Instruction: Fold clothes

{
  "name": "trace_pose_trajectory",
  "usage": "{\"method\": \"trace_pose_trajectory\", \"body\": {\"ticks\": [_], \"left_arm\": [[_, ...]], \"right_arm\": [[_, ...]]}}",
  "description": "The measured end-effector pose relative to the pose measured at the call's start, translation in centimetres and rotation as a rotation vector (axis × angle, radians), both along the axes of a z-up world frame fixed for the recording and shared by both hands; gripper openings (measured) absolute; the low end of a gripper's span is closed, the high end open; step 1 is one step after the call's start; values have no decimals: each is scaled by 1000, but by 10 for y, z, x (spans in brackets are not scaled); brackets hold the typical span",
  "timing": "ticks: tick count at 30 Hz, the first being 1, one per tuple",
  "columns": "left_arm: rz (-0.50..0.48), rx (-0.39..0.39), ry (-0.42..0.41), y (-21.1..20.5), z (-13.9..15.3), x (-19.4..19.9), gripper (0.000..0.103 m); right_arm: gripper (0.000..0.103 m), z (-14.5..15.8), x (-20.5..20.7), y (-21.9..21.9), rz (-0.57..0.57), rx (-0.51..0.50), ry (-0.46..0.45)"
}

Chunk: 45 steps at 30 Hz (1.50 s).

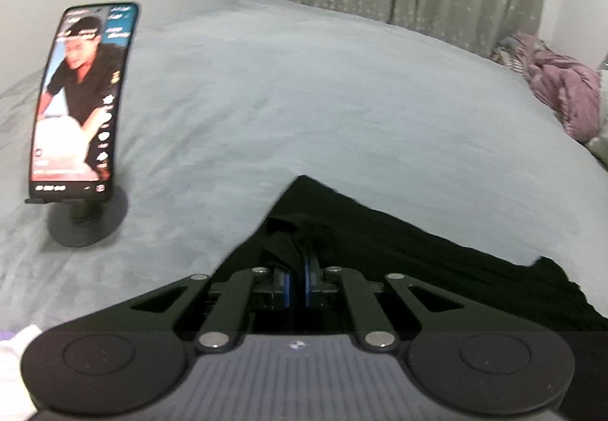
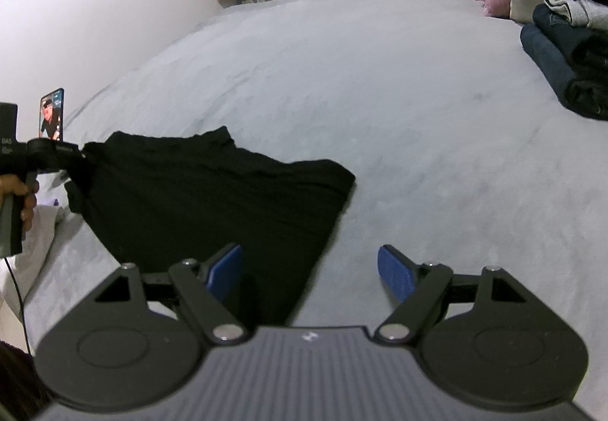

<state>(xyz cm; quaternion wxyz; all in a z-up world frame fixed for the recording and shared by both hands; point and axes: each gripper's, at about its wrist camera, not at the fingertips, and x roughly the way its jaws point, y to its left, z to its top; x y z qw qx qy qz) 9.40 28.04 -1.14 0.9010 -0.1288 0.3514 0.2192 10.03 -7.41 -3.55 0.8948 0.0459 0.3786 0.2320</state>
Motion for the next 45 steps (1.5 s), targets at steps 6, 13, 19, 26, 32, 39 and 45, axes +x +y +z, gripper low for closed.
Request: {"method": "trace_pose_trajectory", "body": {"ticks": [6,13,19,26,32,39,45], "left_arm": [[59,14,15,4,5,-10,46],[79,-9,-52,-2,27,-31,52],[-48,-9,-92,-25,33,-41,53],[-196,-89,-118,-48,17,-39,52],[-472,1,-114,-113,12,-42,53],[-923,168,-105,-205,-8,-63,59],[-1088,252,-126,-246,-28,-63,59]], "right_arm": [[81,-2,-1,3,-5,6,11],[82,-1,4,-1,-32,38,20],[75,-7,29,-5,-87,155,65],[63,-31,53,11,-118,252,-10],[33,-40,60,14,-171,324,-22],[35,-40,68,-1,-153,429,78],[34,-47,77,-23,-119,600,288]]}}
